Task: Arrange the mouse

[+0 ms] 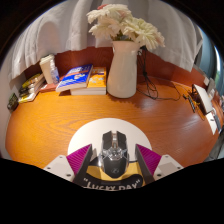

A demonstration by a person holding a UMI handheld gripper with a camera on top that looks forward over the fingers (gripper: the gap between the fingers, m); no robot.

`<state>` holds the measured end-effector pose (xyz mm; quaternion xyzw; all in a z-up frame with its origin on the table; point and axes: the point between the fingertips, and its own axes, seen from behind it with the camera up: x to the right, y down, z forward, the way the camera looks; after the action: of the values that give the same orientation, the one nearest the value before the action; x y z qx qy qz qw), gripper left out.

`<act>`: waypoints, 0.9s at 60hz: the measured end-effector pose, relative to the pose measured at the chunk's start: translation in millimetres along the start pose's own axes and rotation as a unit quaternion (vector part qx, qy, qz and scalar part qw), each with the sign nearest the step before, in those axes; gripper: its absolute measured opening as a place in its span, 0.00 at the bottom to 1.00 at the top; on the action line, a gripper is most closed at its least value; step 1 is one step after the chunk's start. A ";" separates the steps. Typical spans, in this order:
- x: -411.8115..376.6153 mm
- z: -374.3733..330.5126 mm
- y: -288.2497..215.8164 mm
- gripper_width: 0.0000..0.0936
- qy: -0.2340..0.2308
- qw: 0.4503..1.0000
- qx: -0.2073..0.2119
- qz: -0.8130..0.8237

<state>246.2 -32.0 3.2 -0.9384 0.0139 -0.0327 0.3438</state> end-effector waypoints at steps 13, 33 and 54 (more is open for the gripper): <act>-60.6 -94.1 -10.1 0.93 -0.005 0.999 0.035 0.005; -207.3 -240.0 -9.7 0.93 -0.044 0.994 0.097 -0.008; -291.4 -322.0 -13.6 0.92 -0.085 0.985 0.148 -0.024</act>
<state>-67.2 -214.9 242.1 -0.8767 -0.0432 0.0369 0.4776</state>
